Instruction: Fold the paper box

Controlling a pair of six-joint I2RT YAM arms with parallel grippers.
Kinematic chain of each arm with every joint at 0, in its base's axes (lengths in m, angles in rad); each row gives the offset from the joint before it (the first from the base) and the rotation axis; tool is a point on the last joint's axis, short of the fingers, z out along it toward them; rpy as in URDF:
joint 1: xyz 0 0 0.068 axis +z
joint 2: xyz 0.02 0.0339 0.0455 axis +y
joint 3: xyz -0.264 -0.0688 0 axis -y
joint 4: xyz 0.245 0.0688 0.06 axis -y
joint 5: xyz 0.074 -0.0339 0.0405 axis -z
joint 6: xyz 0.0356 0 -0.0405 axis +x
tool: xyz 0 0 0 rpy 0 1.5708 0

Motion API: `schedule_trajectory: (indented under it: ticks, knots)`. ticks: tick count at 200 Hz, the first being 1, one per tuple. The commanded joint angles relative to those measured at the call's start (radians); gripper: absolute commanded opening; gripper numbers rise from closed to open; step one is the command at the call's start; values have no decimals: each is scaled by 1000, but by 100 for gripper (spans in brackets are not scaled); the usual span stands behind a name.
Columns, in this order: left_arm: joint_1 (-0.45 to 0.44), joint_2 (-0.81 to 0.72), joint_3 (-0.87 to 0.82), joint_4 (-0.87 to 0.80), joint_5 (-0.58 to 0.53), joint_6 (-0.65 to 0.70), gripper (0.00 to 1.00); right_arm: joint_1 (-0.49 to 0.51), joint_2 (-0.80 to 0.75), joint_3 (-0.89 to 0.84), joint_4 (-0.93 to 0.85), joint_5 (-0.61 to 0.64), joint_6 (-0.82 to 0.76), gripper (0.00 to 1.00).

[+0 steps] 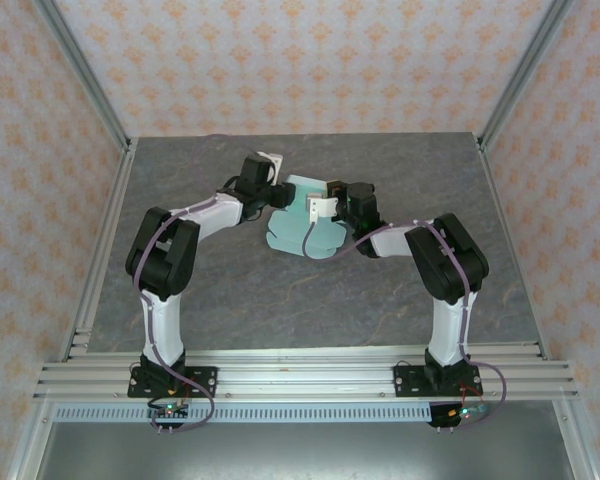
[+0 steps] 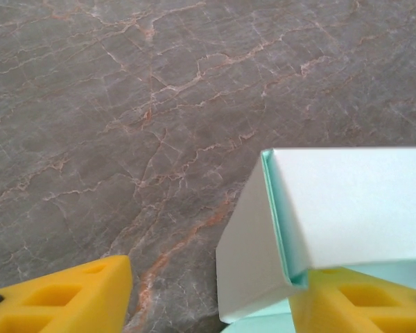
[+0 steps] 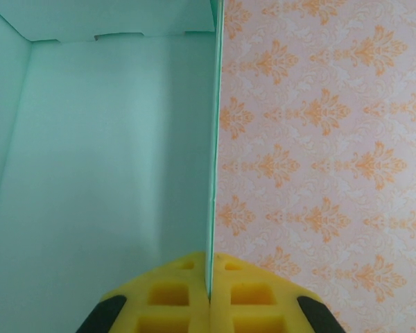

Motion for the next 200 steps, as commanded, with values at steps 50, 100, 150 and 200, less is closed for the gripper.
schedule_trajectory:
  ticks: [50,100,150,200]
  knots:
    - [9,97,121,-36,84,34,43,-2,-20,17,-73,5,-1,0]
    - [7,123,131,-29,87,36,30,-3,-21,22,-77,7,2,0]
    - [2,138,123,4,82,29,24,-1,-25,33,-99,4,10,0]
    - [-1,135,113,17,121,51,25,0,-24,43,-121,11,13,0]
